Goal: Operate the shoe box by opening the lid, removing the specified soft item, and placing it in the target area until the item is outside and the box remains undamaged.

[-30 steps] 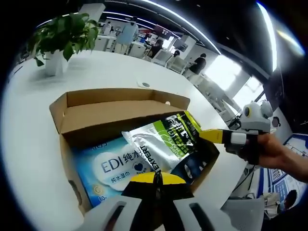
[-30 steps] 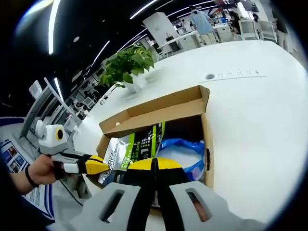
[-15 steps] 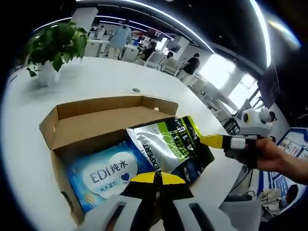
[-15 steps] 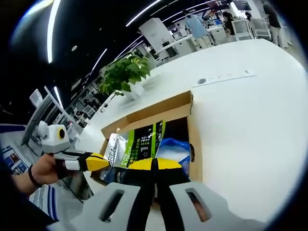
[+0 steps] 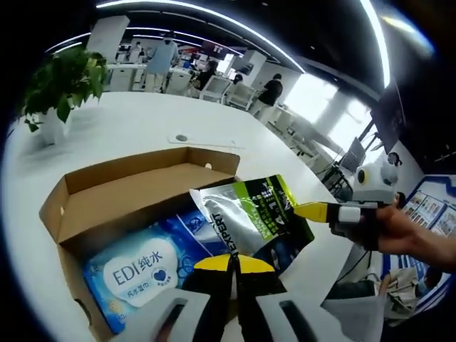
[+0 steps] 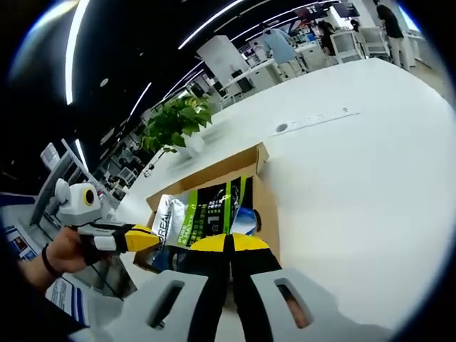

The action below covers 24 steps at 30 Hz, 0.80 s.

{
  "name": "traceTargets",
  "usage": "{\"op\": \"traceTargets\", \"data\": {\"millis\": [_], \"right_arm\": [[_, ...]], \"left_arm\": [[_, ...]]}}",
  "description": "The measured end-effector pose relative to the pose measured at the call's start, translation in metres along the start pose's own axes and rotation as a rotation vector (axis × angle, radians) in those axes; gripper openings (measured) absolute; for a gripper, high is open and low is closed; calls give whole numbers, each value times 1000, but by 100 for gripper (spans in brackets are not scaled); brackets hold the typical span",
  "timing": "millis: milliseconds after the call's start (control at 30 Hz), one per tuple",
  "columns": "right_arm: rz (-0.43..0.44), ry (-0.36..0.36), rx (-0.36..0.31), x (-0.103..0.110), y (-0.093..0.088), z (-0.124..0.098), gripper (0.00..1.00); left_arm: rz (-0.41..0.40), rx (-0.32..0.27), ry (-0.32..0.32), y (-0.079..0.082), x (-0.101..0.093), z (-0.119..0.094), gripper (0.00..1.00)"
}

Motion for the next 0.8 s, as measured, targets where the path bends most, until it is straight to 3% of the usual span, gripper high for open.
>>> {"op": "traceTargets", "data": {"millis": [800], "right_arm": [[81,-44,-89,-42,10,-53,0]], "left_arm": [[81,43,-66,16,-48,40,1]]}}
Point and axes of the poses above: the point that each gripper's makers call its tool centre point, and the gripper's own axes: z roughly forward along the fingers, x roughly to its left, y roughly out of its top, the point moved 2 cm from there along -z, roughly backward along the fingers, and after that the axes turned 2 degrees about z, right-handed, at the moved point
